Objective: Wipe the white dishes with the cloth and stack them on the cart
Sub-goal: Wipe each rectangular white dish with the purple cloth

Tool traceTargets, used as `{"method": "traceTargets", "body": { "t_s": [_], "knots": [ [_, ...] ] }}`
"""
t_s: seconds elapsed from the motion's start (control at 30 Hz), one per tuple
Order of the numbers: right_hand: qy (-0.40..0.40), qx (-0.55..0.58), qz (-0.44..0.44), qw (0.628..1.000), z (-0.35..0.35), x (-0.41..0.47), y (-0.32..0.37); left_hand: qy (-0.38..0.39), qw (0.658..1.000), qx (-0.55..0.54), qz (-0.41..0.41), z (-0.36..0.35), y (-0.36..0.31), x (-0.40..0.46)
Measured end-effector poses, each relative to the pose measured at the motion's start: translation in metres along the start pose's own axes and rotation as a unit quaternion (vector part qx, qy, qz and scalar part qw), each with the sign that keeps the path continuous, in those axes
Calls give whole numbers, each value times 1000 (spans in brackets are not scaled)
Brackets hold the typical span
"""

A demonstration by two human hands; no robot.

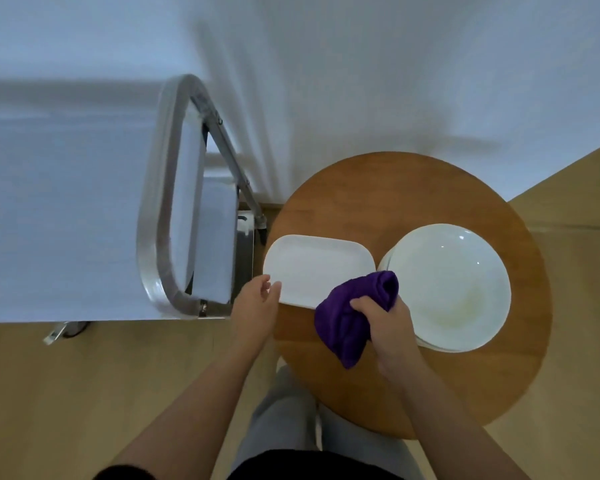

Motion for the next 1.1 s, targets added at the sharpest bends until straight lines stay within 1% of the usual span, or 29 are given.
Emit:
{"method": "traceTargets", "body": {
  "t_s": [0.07,0.13,0.3,0.47,0.53,0.63,0.73,0.8,0.87,0.9,0.97,1.03,1.1],
  "knots": [
    [-4,3,10,1000,-7,5,-4,-5,999,36,18,-2,8,17],
    [-10,10,15,1000,-12,12,-11,-5,998,48,38,-7,14,32],
    [-32,18,9,999,-17,20,-21,-35,997,73,13,-13,20,52],
    [-65,18,12,998,-19,21,-17,-47,994,97,3,-9,16,56],
    [-76,9,12,997,-20,22,-15,-38,995,90,16,-10,12,57],
    [-82,14,4,996,-20,23,-13,3,997,63,45,-14,10,59],
    [-87,12,-4,996,-15,22,-15,28,998,42,39,-15,7,61],
    [-94,5,-7,995,-12,20,-19,36,999,0,39,-15,3,60],
    [-102,-2,-9,995,-10,18,-22,36,994,-80,66,-17,-1,58],
    [-107,-7,-8,994,-9,18,-23,36,985,-138,93,-19,-3,57],
    [-112,-13,-4,994,-7,15,-25,45,953,-260,147,-22,-12,55],
    [-114,-10,2,993,-5,10,-24,66,931,-319,167,-27,-19,53],
    [-139,-16,18,990,-3,3,-23,65,906,-373,188,-30,-22,51]
  ]
}}
Point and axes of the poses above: each hand's wrist, its own x-axis towards the middle knuckle, its own z-axis out of the back of the hand, y = z × x, the point moved 1 cm from there along x, towards the middle knuckle, and after that the axes turned 5 degrees about -x, right-handed, at the moved point
